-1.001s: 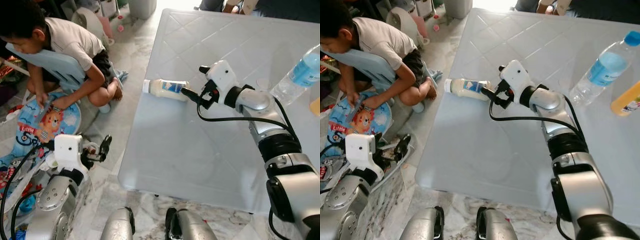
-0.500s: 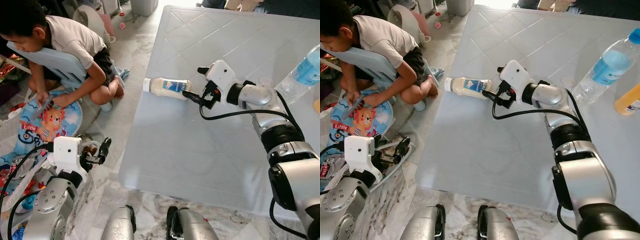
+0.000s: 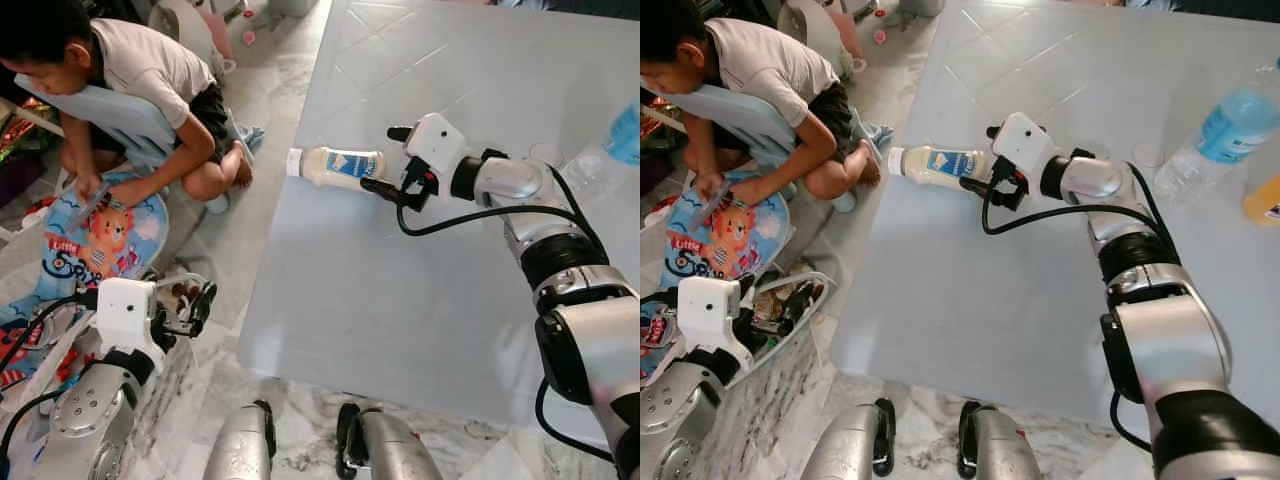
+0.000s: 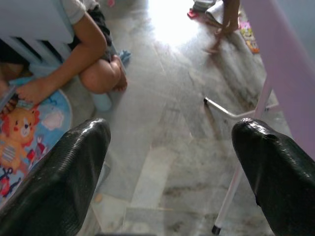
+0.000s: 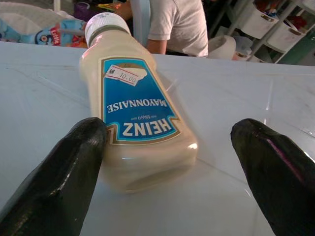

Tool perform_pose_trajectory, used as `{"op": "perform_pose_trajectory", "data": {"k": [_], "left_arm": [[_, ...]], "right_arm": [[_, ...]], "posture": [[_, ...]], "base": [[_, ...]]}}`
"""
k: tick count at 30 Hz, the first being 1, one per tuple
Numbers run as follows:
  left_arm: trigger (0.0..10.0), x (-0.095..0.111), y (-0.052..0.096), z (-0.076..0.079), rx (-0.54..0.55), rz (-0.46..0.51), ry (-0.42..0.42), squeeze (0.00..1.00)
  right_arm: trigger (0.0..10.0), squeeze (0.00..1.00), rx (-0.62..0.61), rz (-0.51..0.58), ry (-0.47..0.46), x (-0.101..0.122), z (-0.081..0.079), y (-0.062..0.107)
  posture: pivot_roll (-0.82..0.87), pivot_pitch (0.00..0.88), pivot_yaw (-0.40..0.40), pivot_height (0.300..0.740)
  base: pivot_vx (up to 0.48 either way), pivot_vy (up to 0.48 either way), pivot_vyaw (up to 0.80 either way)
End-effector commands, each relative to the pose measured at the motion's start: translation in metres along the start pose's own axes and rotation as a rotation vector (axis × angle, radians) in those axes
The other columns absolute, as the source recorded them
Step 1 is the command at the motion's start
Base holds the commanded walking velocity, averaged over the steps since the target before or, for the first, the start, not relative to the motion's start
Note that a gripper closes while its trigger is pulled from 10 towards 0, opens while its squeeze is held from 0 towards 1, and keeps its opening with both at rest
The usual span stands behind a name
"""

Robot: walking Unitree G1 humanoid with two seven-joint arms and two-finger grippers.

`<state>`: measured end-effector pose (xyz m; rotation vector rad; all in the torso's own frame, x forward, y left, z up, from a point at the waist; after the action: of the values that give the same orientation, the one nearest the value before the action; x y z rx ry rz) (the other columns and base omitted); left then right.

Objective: Restocking fridge

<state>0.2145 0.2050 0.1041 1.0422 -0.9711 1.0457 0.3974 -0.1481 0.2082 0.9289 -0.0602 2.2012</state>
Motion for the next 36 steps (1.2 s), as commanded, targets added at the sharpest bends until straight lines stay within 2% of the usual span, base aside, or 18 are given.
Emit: {"op": "perform_pose_trajectory", "data": {"k": [1,8,15,16,18,19,21,22,23,24,25,26,28,32,36], "left_arm": [[10.0,0.000,0.006,-0.003,0.009,-0.015,-0.005,0.00],[10.0,-0.002,0.016,-0.002,0.013,-0.037,-0.008,0.00],[10.0,-0.004,0.019,-0.002,0.016,-0.047,-0.008,0.00],[10.0,-0.004,0.019,-0.002,0.017,-0.050,-0.008,0.00],[10.0,-0.004,0.019,-0.001,0.017,-0.052,-0.008,0.00],[10.0,-0.004,0.020,-0.001,0.017,-0.054,-0.009,0.00],[10.0,-0.004,0.020,-0.001,0.018,-0.056,-0.010,0.00],[10.0,-0.004,0.020,-0.001,0.019,-0.058,-0.011,0.00],[10.0,-0.004,0.021,-0.002,0.021,-0.060,-0.010,0.00],[10.0,-0.004,0.021,-0.002,0.022,-0.061,-0.010,0.00],[10.0,-0.004,0.021,-0.001,0.022,-0.061,-0.010,0.00],[10.0,-0.004,0.021,-0.001,0.022,-0.062,-0.010,0.00],[10.0,-0.004,0.020,-0.001,0.021,-0.063,-0.009,0.00],[10.0,-0.005,0.018,0.001,0.018,-0.061,-0.006,0.00],[10.0,-0.005,0.017,0.002,0.015,-0.060,-0.003,0.00]], "right_arm": [[10.0,0.00,0.049,0.002,0.015,0.002,-0.004,-0.004],[10.0,0.00,0.088,0.021,0.023,0.006,-0.008,-0.009],[10.0,0.00,0.100,0.028,0.023,0.009,-0.009,-0.013],[8.8,0.00,0.104,0.029,0.020,0.009,-0.010,-0.013],[8.8,0.00,0.107,0.030,0.018,0.009,-0.011,-0.014],[3.6,0.00,0.110,0.029,0.017,0.008,-0.012,-0.014],[3.7,0.00,0.114,0.029,0.015,0.007,-0.014,-0.014],[4.2,0.00,0.116,0.030,0.014,0.007,-0.015,-0.015],[3.8,0.00,0.126,0.033,0.011,0.007,-0.018,-0.015],[2.3,0.00,0.129,0.034,0.010,0.006,-0.019,-0.015],[2.1,0.00,0.131,0.035,0.010,0.006,-0.019,-0.015],[2.4,0.00,0.133,0.035,0.010,0.005,-0.020,-0.015],[2.4,0.00,0.135,0.036,0.010,0.005,-0.021,-0.014],[3.1,0.00,0.137,0.033,0.005,0.001,-0.023,-0.012],[3.3,0.00,0.154,0.034,0.008,-0.003,-0.030,-0.009]], "posture": [[0.21,0.283,0.027,0.740],[0.22,0.299,0.023,0.740],[0.23,0.305,0.021,0.740],[0.23,0.307,0.021,0.740],[0.23,0.308,0.021,0.740],[0.23,0.309,0.020,0.740],[0.23,0.310,0.019,0.740],[0.23,0.310,0.019,0.740],[0.23,0.310,0.019,0.740],[0.23,0.310,0.019,0.740],[0.23,0.310,0.019,0.740],[0.23,0.309,0.018,0.740],[0.23,0.307,0.017,0.740],[0.22,0.304,0.014,0.740],[0.21,0.301,0.011,0.740]], "base": [[0.000,0.000,0.00],[0.000,0.000,0.00],[0.000,0.000,0.00],[0.000,0.000,0.00],[0.000,0.000,0.00],[0.000,0.000,0.00],[0.000,0.000,0.00],[0.000,0.000,0.00],[0.000,0.000,0.00],[0.000,0.000,0.00],[0.000,0.000,0.00],[0.000,0.000,0.00],[0.000,0.000,0.00],[0.000,0.000,0.00],[0.000,0.000,0.00]]}}
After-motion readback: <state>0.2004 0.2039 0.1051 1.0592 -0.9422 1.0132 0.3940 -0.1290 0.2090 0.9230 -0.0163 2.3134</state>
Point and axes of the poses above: a point about 5 cm out from each wrist's last joint towards the gripper, its own y axis pointing back from the gripper into the wrist, its own x axis along the axis of the wrist's last joint, z = x × y, the point moved 1 cm from there along -y, pointing out of the wrist towards the gripper, and after that the axes turned 14 degrees about y, right-handed, at the moved point
